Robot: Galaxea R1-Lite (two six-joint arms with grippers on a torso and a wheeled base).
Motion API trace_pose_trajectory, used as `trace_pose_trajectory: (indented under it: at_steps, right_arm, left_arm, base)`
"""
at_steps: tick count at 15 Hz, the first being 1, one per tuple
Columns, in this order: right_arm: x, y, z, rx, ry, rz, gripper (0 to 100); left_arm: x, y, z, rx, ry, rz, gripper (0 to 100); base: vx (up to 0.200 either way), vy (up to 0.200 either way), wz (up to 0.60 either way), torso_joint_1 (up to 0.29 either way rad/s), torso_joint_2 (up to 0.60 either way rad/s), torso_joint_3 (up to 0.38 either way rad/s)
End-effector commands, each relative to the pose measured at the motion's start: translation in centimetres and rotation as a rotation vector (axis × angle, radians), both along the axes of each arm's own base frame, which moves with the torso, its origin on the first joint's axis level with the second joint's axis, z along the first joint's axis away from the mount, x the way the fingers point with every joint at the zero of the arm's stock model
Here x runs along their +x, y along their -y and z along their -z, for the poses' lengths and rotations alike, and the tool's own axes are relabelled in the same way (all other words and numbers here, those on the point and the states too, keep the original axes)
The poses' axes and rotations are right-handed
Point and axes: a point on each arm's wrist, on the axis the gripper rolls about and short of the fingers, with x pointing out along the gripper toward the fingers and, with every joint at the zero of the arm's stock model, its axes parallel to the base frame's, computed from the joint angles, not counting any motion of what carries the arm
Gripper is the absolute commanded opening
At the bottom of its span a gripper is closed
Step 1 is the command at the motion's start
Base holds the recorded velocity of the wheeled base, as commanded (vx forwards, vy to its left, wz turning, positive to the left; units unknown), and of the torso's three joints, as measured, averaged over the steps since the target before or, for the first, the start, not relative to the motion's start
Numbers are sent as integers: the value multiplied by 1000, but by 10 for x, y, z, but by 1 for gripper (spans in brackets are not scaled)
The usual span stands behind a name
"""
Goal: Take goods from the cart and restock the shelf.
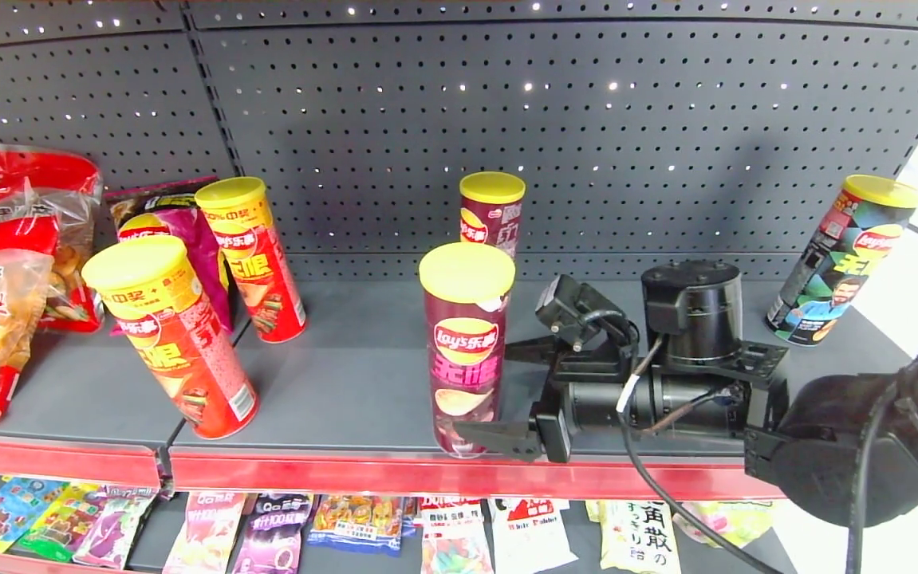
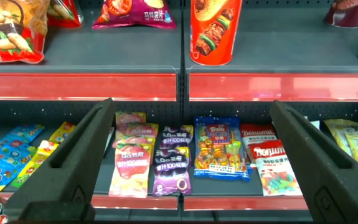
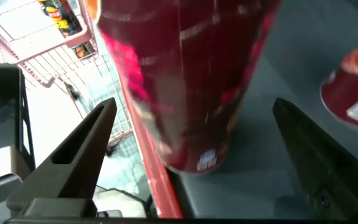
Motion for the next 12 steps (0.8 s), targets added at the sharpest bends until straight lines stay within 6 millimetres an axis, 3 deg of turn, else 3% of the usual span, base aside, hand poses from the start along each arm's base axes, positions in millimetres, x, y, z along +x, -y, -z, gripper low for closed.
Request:
trace_pose_trajectory:
  at_steps: [1,5,8,10,12]
  right_arm:
    - [-19,15,-8,11,2,16,100]
    - [-42,43,-5,-6,-25,36,100]
    - [-49,69,3,-32,-43,109,100]
    - [-43,73,7,-92,-26,265,100]
    - [-36,64,13,-164,-9,399,100]
  left_arm:
    - [0,0,0,0,-1,0,100]
    - [0,0,0,0,-3,0,100]
    - [0,0,0,0,-1,0,100]
    - [0,0,0,0,-1,0,100]
    - [0,0,0,0,-1,-2,100]
  base:
    - [0,0,0,0,0,0]
    - [0,0,0,0,0,0]
    - [0,0,0,0,0,0]
    - [0,0,0,0,0,0]
    - [0,0,0,0,0,0]
